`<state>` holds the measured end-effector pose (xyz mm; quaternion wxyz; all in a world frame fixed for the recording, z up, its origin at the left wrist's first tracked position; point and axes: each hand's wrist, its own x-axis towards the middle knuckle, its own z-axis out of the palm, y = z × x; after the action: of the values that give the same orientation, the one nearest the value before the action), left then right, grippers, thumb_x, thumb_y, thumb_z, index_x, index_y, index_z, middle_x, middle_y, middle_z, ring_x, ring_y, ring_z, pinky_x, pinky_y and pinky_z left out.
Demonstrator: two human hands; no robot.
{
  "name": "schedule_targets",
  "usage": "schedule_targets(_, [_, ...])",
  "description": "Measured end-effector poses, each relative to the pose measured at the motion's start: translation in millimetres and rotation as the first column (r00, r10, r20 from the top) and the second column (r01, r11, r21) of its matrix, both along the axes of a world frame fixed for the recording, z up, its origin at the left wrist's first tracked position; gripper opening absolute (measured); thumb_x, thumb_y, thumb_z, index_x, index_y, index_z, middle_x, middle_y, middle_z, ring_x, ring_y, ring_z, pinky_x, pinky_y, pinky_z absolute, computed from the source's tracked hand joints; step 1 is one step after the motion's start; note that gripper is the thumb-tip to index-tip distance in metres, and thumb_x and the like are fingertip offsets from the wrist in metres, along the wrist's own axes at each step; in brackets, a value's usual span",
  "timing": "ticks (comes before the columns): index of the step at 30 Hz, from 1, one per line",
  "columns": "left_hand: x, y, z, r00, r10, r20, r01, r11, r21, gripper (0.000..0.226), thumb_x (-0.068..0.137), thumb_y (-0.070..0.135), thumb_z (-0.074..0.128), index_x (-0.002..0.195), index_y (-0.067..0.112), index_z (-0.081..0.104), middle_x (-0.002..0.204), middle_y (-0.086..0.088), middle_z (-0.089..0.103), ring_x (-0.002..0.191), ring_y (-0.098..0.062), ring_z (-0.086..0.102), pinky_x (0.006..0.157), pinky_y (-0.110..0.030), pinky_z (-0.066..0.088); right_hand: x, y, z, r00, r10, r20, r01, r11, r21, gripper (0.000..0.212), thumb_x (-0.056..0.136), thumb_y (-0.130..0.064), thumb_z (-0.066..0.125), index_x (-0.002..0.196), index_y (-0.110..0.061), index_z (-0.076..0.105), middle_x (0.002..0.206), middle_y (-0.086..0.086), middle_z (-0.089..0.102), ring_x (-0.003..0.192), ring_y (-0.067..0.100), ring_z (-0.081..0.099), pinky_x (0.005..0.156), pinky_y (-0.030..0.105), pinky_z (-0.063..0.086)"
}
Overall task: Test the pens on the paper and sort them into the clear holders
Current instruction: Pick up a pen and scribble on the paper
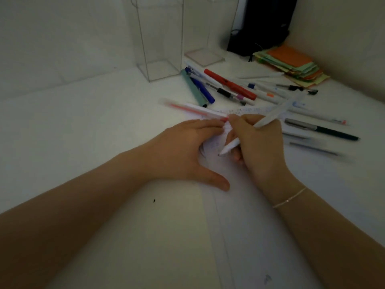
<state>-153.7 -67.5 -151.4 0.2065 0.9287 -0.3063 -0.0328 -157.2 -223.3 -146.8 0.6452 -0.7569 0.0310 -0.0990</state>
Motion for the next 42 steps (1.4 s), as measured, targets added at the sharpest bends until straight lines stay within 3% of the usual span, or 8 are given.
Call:
schedule_targets(7, [0, 0, 3, 0.999, 0.017, -0.030, -0.016, 1.000, 0.021, 0.117, 0.044, 0.088, 0.056, 0.143, 0.031, 0.032, 0.151, 0.021, 0.024, 0.135, 0.003, 0.022, 0.108, -0.015, 0.013, 2, -1, -5, 0.997, -0.045, 0.066, 0.054, 0.988, -0.147, 0.038, 0.082, 0.000, 0.059, 0.045, -0.006, 0.048, 0.049, 0.024, 0.053, 0.042, 0.026, 0.048, 0.041, 0.019, 0.040])
schedule_targets(11, [2, -1, 1, 1.000, -0.001, -0.018, 0.002, 1.000, 0.027, 0.114, 0.046, 0.088, 0.052, 0.141, 0.026, 0.036, 0.150, 0.016, 0.028, 0.134, -0.001, 0.028, 0.110, -0.018, 0.018, 0, 0, -4, 0.990, -0.051, 0.129, 0.070, 0.986, -0.151, 0.032, 0.082, 0.001, 0.058, 0.054, 0.011, 0.047, 0.057, 0.035, 0.053, 0.048, 0.042, 0.049, 0.042, 0.020, 0.040])
schedule_targets(17, [5, 0, 0, 1.000, -0.018, -0.015, 0.019, 0.997, 0.075, 0.115, 0.048, 0.091, 0.049, 0.141, 0.027, 0.028, 0.151, 0.015, 0.023, 0.134, -0.001, 0.024, 0.107, -0.017, 0.015, 0, -16, 14, 0.971, -0.208, 0.117, 0.190, 0.971, 0.145, 0.035, 0.090, -0.014, 0.059, 0.058, -0.004, 0.051, 0.043, 0.002, 0.054, 0.033, 0.012, 0.048, 0.038, 0.020, 0.039])
schedule_targets(21, [4, 0, 0, 1.000, -0.012, -0.016, 0.013, 0.997, 0.072, 0.113, 0.048, 0.091, 0.046, 0.140, 0.028, 0.029, 0.150, 0.015, 0.026, 0.133, -0.002, 0.027, 0.107, -0.018, 0.017, -2, -17, 16, 0.999, 0.014, -0.029, -0.005, 0.957, 0.291, 0.022, 0.088, -0.015, 0.062, 0.067, -0.010, 0.058, 0.056, -0.001, 0.064, 0.054, 0.013, 0.063, 0.055, 0.024, 0.053])
schedule_targets(24, [5, 0, 0, 1.000, -0.017, -0.012, 0.017, 0.998, 0.056, 0.112, 0.047, 0.092, 0.046, 0.138, 0.027, 0.034, 0.147, 0.013, 0.032, 0.130, -0.004, 0.033, 0.110, -0.023, 0.025, -8, -11, 13, 0.985, 0.159, -0.068, -0.143, 0.971, 0.192, 0.026, 0.084, -0.007, 0.065, 0.060, -0.007, 0.055, 0.052, 0.006, 0.063, 0.043, 0.014, 0.058, 0.045, 0.021, 0.048])
schedule_targets(29, [5, -1, -1, 1.000, -0.011, -0.024, 0.012, 0.998, 0.057, 0.112, 0.046, 0.090, 0.047, 0.137, 0.027, 0.035, 0.144, 0.013, 0.034, 0.128, -0.004, 0.036, 0.107, -0.021, 0.025, -13, -5, 2, 0.999, 0.045, -0.004, -0.045, 0.986, -0.158, 0.033, 0.084, -0.003, 0.060, 0.056, 0.011, 0.050, 0.041, 0.015, 0.055, 0.026, 0.007, 0.045, 0.032, 0.015, 0.034])
schedule_targets(39, [5, -1, 1, 1.000, -0.013, -0.028, 0.014, 0.999, 0.052, 0.110, 0.046, 0.089, 0.047, 0.137, 0.027, 0.036, 0.144, 0.014, 0.034, 0.127, -0.002, 0.034, 0.105, -0.018, 0.022, -13, -2, -1, 0.997, 0.055, 0.061, -0.033, 0.952, -0.304, 0.025, 0.080, 0.000, 0.059, 0.064, 0.018, 0.054, 0.057, 0.035, 0.054, 0.034, 0.024, 0.047, 0.031, 0.018, 0.036])
schedule_targets(42, [4, -1, 0, 1.000, -0.014, -0.022, 0.015, 0.999, 0.050, 0.111, 0.046, 0.089, 0.047, 0.137, 0.026, 0.037, 0.144, 0.014, 0.033, 0.128, -0.002, 0.034, 0.105, -0.018, 0.021, -13, -2, -1, 0.997, 0.054, 0.049, -0.037, 0.953, -0.300, 0.025, 0.080, 0.000, 0.059, 0.063, 0.018, 0.054, 0.055, 0.034, 0.055, 0.030, 0.013, 0.048, 0.031, 0.016, 0.036])
